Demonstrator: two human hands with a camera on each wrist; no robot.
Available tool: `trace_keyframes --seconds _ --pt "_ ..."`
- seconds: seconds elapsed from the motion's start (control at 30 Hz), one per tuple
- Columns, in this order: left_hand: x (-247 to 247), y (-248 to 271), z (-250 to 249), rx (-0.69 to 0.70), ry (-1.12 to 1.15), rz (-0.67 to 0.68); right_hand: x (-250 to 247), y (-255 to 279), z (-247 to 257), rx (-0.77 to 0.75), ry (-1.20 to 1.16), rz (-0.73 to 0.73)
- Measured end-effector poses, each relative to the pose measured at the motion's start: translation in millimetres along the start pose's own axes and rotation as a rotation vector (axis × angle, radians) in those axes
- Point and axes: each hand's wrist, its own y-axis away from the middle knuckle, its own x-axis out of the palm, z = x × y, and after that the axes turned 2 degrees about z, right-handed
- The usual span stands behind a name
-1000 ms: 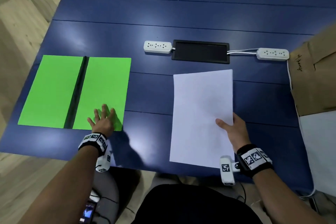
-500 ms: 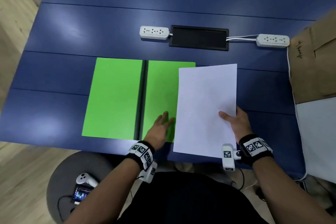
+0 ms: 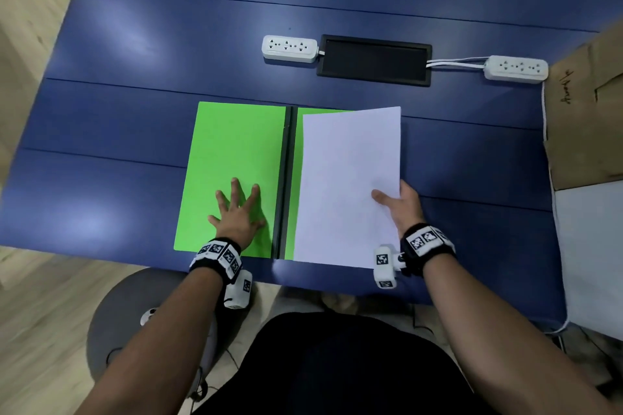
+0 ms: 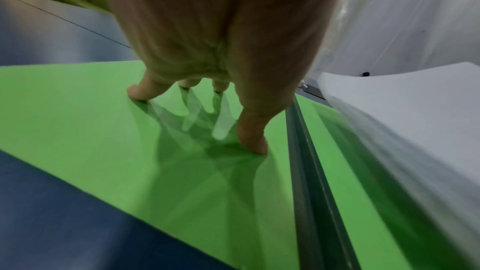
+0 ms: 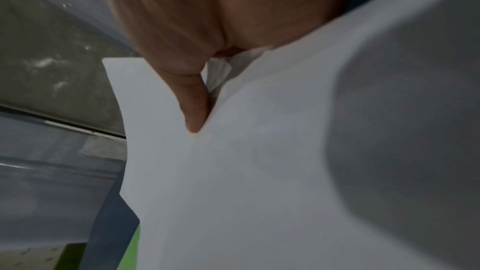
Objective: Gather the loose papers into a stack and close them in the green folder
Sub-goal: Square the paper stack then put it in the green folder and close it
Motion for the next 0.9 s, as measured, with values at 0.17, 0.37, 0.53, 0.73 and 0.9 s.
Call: trace_keyframes --seconds 0.17,0.37,0.53,0.73,0.9 --pt "3.6 -0.5 -2.2 0.002 0.002 0.002 27.3 -28.5 -14.4 -0.013 0.114 -0.027" --pt "1.5 0.2 -0.7 0.015 0.012 0.014 34.5 -43.8 -22.1 0.044 0.272 -0.109" --pt "3.3 1.6 0.2 0.025 0.013 -0.009 40.5 -42.3 -16.8 0.038 0.329 -0.131" --pt "0.6 3.3 5.6 -0.019 0.078 -0.082 39.5 -35.4 -8.1 0.054 0.437 -0.174" --pt "-8.8 5.8 47.3 -0.388 0.232 -0.335 21.5 -17.6 -6.2 0.025 0.771 -0.304"
